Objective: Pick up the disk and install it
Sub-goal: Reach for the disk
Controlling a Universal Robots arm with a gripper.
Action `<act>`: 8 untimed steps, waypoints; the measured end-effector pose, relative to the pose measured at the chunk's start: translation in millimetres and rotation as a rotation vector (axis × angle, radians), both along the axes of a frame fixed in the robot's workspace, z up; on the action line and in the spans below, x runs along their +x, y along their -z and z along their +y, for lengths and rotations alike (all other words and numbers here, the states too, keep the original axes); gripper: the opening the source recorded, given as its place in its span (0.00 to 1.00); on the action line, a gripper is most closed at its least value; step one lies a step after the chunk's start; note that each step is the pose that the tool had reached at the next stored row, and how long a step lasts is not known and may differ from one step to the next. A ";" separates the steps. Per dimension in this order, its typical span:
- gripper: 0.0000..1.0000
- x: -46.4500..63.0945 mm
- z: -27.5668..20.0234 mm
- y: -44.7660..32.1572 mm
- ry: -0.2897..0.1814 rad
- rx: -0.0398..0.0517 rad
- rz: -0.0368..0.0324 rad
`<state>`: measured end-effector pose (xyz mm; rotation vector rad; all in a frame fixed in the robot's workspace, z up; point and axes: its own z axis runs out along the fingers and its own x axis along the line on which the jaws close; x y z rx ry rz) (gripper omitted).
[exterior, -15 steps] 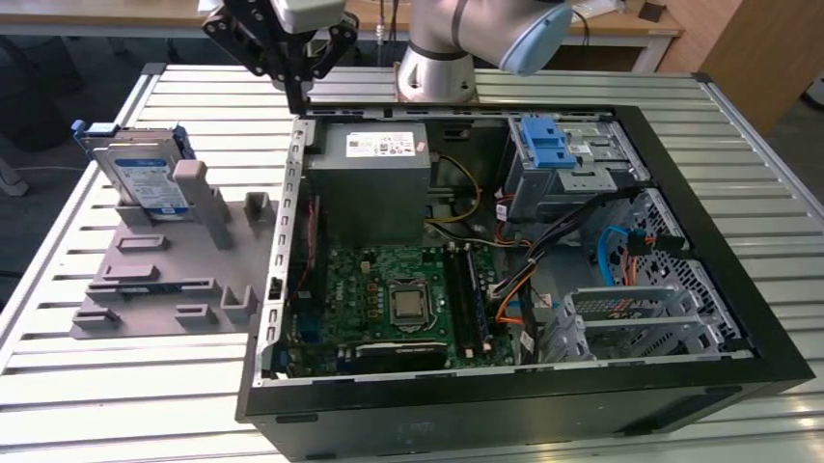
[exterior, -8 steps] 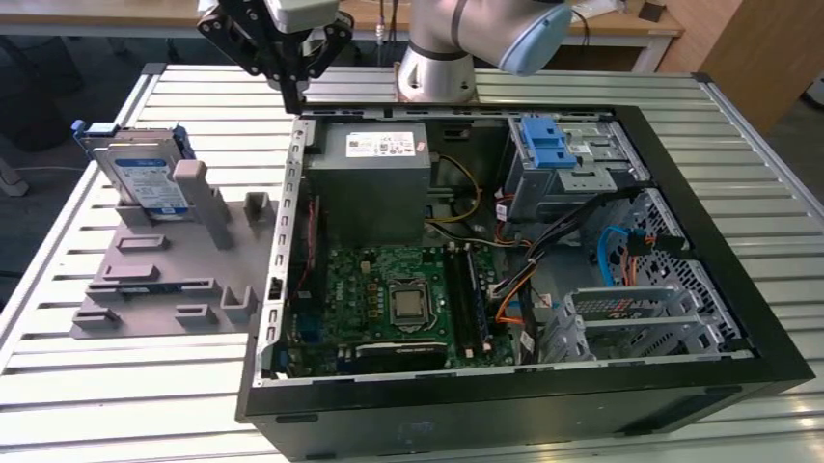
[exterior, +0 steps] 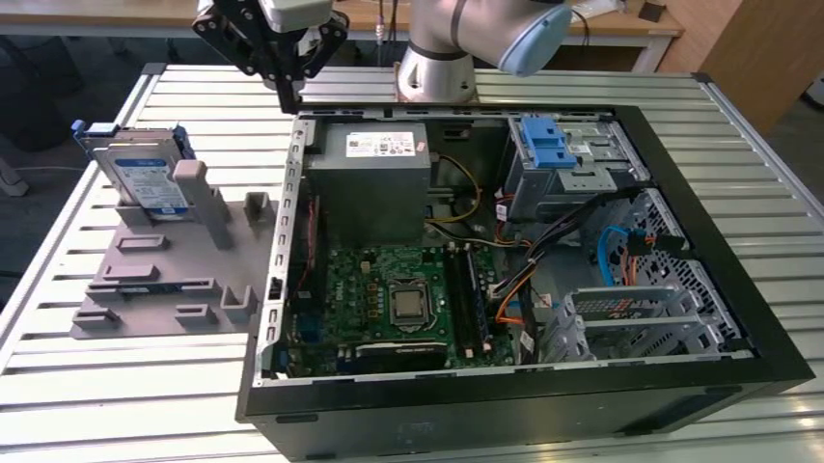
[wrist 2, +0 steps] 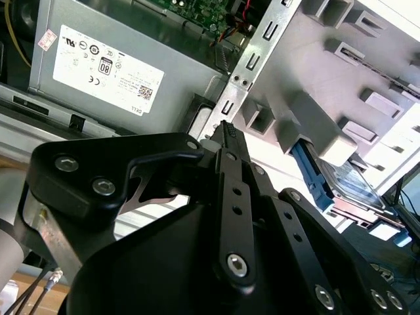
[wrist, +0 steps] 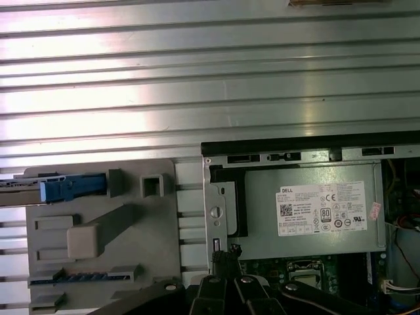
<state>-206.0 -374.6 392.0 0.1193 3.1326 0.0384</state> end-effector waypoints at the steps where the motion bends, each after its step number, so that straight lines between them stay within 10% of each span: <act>1: 0.11 -0.5 0.0 0.0 0.000 0.0000 0.0000; 8: 0.11 -4.0 0.3 0.0 0.000 0.0000 0.0001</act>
